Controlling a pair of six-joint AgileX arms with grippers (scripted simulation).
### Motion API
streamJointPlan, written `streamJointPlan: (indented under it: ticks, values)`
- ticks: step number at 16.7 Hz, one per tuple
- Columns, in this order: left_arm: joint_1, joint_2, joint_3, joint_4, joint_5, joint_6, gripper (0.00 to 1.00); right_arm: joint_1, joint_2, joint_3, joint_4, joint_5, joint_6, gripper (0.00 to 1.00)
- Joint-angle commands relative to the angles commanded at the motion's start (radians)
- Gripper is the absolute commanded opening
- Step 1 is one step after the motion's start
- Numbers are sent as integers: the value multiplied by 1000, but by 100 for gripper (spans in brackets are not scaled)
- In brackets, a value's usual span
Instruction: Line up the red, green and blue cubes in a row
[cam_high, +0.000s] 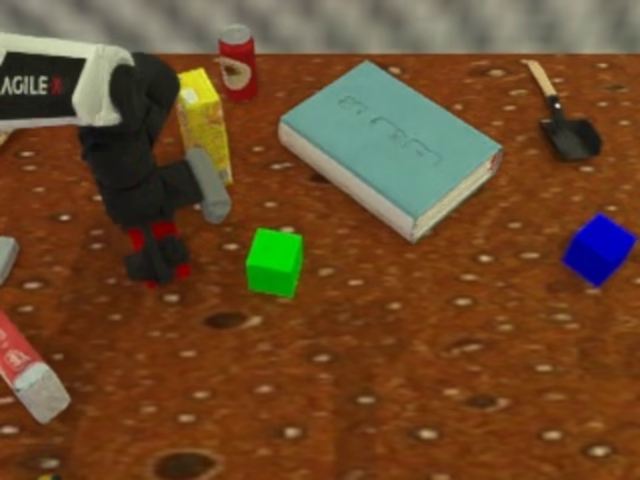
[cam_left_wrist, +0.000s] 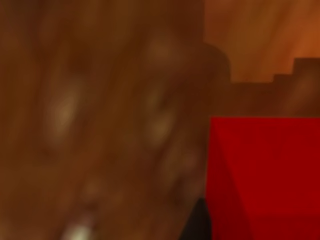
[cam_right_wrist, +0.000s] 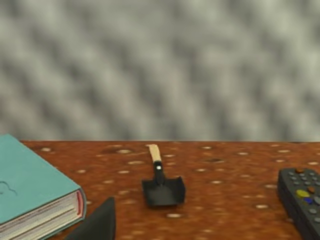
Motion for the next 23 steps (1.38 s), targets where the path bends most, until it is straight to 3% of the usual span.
streamJointPlan:
  ticks: [6,13,18,23]
  values:
    - [2,-36,14,-41,10,-10,0,0,0,0,0,0,0,100]
    - [19,-124,131,-249,9,-13,0,0,0,0,0,0,0,100]
    - [11,-126,129,-250,9,-11,0,0,0,0,0,0,0,100]
    - [-116,-230,5,-230,9,-5,0,0,0,0,0,0,0,100]
